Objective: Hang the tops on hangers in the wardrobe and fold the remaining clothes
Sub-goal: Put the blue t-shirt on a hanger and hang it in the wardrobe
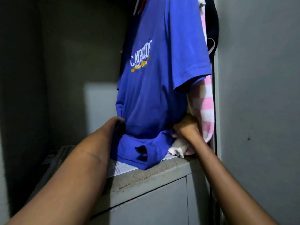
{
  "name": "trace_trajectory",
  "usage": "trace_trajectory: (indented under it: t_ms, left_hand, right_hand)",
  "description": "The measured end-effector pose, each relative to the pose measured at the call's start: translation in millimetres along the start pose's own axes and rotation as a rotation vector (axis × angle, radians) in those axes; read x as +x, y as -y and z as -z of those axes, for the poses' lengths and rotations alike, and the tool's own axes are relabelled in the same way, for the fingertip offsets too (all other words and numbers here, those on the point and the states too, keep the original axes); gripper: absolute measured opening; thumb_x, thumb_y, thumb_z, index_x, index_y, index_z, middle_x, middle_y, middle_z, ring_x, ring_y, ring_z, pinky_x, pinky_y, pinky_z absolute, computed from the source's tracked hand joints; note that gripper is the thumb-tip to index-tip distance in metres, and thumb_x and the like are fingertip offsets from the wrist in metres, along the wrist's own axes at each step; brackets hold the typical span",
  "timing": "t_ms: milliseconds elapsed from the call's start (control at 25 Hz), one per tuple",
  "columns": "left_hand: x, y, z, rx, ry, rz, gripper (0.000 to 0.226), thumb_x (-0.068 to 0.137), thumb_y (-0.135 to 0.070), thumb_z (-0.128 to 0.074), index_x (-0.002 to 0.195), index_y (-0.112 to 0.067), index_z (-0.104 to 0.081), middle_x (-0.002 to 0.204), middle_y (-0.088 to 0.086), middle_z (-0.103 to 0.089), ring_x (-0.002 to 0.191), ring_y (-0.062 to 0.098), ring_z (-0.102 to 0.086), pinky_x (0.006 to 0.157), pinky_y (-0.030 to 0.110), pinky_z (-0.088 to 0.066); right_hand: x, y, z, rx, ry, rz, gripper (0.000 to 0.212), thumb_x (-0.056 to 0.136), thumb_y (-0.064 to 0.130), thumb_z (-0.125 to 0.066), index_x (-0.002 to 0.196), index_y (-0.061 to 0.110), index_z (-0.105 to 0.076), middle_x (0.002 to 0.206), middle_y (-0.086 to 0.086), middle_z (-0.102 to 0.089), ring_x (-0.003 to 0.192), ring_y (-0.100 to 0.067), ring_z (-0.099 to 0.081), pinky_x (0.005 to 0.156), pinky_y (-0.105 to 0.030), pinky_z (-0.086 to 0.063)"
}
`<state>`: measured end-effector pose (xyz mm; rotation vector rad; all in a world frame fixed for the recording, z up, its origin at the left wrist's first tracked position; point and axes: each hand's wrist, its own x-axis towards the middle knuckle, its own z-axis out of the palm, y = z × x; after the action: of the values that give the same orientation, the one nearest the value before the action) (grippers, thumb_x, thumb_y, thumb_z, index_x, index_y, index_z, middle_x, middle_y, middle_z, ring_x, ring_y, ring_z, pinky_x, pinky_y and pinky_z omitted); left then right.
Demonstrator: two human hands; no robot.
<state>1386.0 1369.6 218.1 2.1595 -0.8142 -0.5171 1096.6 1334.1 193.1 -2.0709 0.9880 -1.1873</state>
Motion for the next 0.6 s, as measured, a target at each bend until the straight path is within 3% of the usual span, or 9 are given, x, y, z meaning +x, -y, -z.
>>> trace_trajectory:
  t_ms: [80,160,240,280,320,360,440,520,600]
  left_hand:
    - [-11,1,-3,0.017,-0.029,0.004,0.032,0.094,-0.003,-0.033,0.064,0.0,-0.043,0.05,0.012,-0.048,0.042,0.022,-0.047,0.04,0.021,-0.04]
    - [-23,5,-4,0.102,-0.035,0.039,0.029,0.097,-0.009,-0.035,0.072,-0.002,-0.049,0.062,0.014,-0.055,0.052,0.022,-0.054,0.048,0.021,-0.043]
    - [-17,8,5,0.166,-0.123,0.031,0.024,0.094,-0.016,-0.045,0.102,0.002,-0.058,0.103,0.019,-0.064,0.092,0.026,-0.064,0.078,0.023,-0.052]
    - [-17,11,10,0.278,-0.197,0.023,0.031,0.09,-0.019,-0.05,0.113,0.002,-0.058,0.115,0.018,-0.063,0.105,0.028,-0.061,0.089,0.029,-0.051]
    - [-18,9,11,0.334,-0.226,0.001,0.031,0.089,-0.019,-0.052,0.112,0.001,-0.06,0.109,0.018,-0.066,0.102,0.03,-0.062,0.087,0.03,-0.052]
    - [-27,7,10,0.315,-0.184,-0.016,0.025,0.092,-0.017,-0.048,0.104,0.001,-0.061,0.089,0.017,-0.071,0.09,0.031,-0.063,0.077,0.026,-0.053]
    - [-51,4,-2,0.26,-0.036,-0.036,0.026,0.097,-0.012,-0.036,0.081,-0.002,-0.055,0.06,0.011,-0.063,0.068,0.023,-0.052,0.068,0.024,-0.048]
    - [-69,2,-13,0.354,0.03,-0.022,0.029,0.099,-0.017,-0.036,0.073,-0.01,-0.049,0.072,0.007,-0.053,0.067,0.018,-0.045,0.074,0.029,-0.042]
    - [-86,10,-23,0.504,0.059,0.006,0.031,0.1,-0.031,-0.039,0.074,-0.015,-0.044,0.07,0.004,-0.045,0.067,0.016,-0.044,0.068,0.027,-0.041]
  right_hand:
    - [-1,1,-2,-0.174,-0.099,0.018,0.022,0.077,0.005,-0.064,0.094,-0.008,-0.064,0.1,-0.027,-0.066,0.095,-0.033,-0.066,0.059,-0.027,-0.041]
    - [-12,11,6,-0.325,-0.027,-0.032,0.033,0.077,0.012,-0.069,0.106,0.0,-0.064,0.113,-0.02,-0.064,0.107,-0.031,-0.062,0.069,-0.028,-0.044]
    - [-28,27,16,-0.574,0.056,-0.088,0.039,0.078,0.023,-0.071,0.113,0.01,-0.063,0.12,-0.01,-0.063,0.11,-0.025,-0.061,0.08,-0.029,-0.048]
    - [-34,37,15,-0.572,0.108,-0.023,0.032,0.079,0.026,-0.071,0.107,0.012,-0.065,0.112,-0.01,-0.066,0.103,-0.024,-0.064,0.078,-0.028,-0.048]
    - [-41,48,9,-0.418,0.216,0.066,0.018,0.081,0.026,-0.069,0.093,0.012,-0.067,0.097,-0.011,-0.069,0.088,-0.023,-0.068,0.072,-0.027,-0.048]
    - [-49,58,1,-0.196,0.373,0.151,0.012,0.084,0.022,-0.067,0.079,0.012,-0.065,0.082,-0.011,-0.068,0.074,-0.021,-0.067,0.066,-0.026,-0.048]
    - [-63,69,-21,0.039,0.596,0.302,0.012,0.09,0.018,-0.061,0.081,0.011,-0.066,0.087,-0.009,-0.068,0.082,-0.016,-0.065,0.076,-0.028,-0.049]
    - [-49,60,-42,-0.145,0.634,0.353,0.029,0.094,0.031,-0.054,0.112,0.01,-0.063,0.12,-0.008,-0.061,0.114,-0.019,-0.055,0.095,-0.03,-0.04]
    - [-36,40,-48,-0.505,0.547,0.237,0.053,0.097,0.042,-0.043,0.133,0.003,-0.047,0.141,-0.016,-0.044,0.129,-0.029,-0.043,0.102,-0.032,-0.034]
